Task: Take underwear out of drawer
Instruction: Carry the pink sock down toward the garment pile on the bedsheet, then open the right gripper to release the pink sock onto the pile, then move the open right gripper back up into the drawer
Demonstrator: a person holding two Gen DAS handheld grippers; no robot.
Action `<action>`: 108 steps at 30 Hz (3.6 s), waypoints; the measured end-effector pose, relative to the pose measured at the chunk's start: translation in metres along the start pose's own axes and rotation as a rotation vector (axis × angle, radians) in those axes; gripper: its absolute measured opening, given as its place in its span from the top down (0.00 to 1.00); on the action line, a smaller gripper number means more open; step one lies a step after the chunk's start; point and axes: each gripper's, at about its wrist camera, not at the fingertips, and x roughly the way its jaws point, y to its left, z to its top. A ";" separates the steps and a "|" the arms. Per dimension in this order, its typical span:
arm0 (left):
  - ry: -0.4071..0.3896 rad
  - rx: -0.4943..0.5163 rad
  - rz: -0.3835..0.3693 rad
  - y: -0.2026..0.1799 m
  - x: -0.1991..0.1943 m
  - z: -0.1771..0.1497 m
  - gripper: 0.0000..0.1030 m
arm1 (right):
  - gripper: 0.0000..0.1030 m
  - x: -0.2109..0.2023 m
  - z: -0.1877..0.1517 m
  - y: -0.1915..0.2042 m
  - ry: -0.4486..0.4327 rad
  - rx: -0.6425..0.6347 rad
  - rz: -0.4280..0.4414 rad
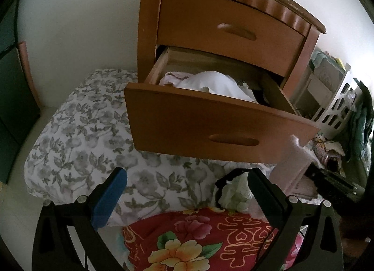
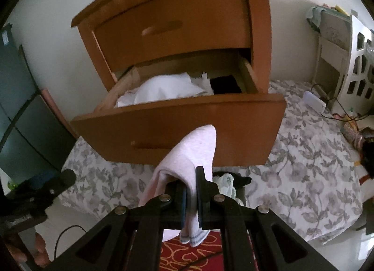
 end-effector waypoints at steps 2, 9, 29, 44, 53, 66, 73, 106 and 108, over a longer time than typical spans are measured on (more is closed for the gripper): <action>0.007 0.000 0.002 0.000 0.001 0.000 0.00 | 0.92 0.008 -0.002 0.002 0.021 -0.015 -0.010; 0.015 0.004 -0.008 -0.001 0.004 -0.001 0.00 | 0.92 0.037 -0.007 -0.006 0.108 0.007 -0.055; 0.046 -0.024 -0.001 0.006 0.017 -0.005 0.00 | 0.71 0.084 -0.006 0.000 0.254 0.014 -0.087; 0.044 -0.018 0.001 0.007 0.017 -0.006 0.00 | 0.19 0.057 -0.012 -0.006 0.210 0.053 -0.092; 0.027 -0.020 -0.004 0.008 0.017 -0.008 0.00 | 0.00 0.041 -0.016 -0.002 0.156 0.034 -0.086; -0.011 -0.061 -0.028 0.013 0.020 -0.007 0.00 | 0.00 0.033 -0.011 -0.003 0.096 0.022 -0.069; -0.009 -0.083 -0.031 0.015 0.023 0.000 0.00 | 0.00 0.022 0.002 -0.004 0.043 0.012 -0.021; 0.042 -0.134 0.040 0.035 0.059 0.027 0.00 | 0.00 0.048 0.118 0.047 0.066 -0.199 0.049; 0.049 -0.139 0.040 0.038 0.061 0.027 0.00 | 0.00 0.058 0.125 0.056 0.098 -0.208 0.073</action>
